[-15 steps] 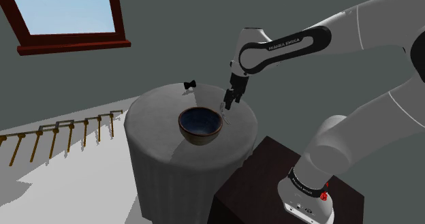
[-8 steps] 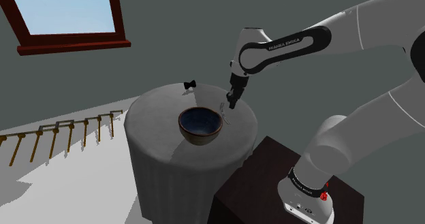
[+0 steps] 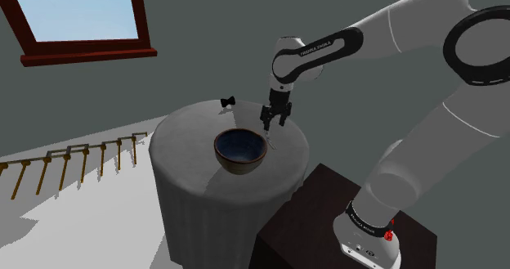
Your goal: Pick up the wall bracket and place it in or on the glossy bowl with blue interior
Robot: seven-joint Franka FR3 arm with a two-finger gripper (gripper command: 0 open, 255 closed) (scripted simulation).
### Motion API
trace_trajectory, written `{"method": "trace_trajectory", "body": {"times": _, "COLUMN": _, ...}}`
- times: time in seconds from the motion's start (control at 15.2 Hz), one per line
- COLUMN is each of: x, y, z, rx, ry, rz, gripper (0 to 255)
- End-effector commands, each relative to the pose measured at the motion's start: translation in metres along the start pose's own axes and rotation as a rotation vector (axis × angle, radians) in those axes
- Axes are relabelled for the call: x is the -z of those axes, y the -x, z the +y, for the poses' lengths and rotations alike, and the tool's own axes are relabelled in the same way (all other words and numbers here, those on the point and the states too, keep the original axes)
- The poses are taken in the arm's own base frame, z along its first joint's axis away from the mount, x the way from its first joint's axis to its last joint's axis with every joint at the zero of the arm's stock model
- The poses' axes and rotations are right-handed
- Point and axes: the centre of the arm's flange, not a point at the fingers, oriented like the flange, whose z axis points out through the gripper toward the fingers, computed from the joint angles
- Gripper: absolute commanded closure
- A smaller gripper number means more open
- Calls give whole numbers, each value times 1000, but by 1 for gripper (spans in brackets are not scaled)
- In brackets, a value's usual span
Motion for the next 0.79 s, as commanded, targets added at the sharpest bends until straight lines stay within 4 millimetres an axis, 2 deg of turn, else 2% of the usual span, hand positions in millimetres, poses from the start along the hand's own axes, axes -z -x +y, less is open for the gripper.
{"method": "trace_trajectory", "body": {"times": 0.0, "x": -17, "y": -29, "z": 12, "rx": -178, "ry": -27, "rz": -75, "gripper": 0}}
{"method": "trace_trajectory", "body": {"times": 0.2, "x": -46, "y": -65, "z": 42, "rx": -438, "ry": -69, "rz": -185, "gripper": 0}}
{"method": "trace_trajectory", "body": {"times": 0.73, "x": -89, "y": -61, "z": 41, "rx": -464, "ry": -73, "rz": -195, "gripper": 0}}
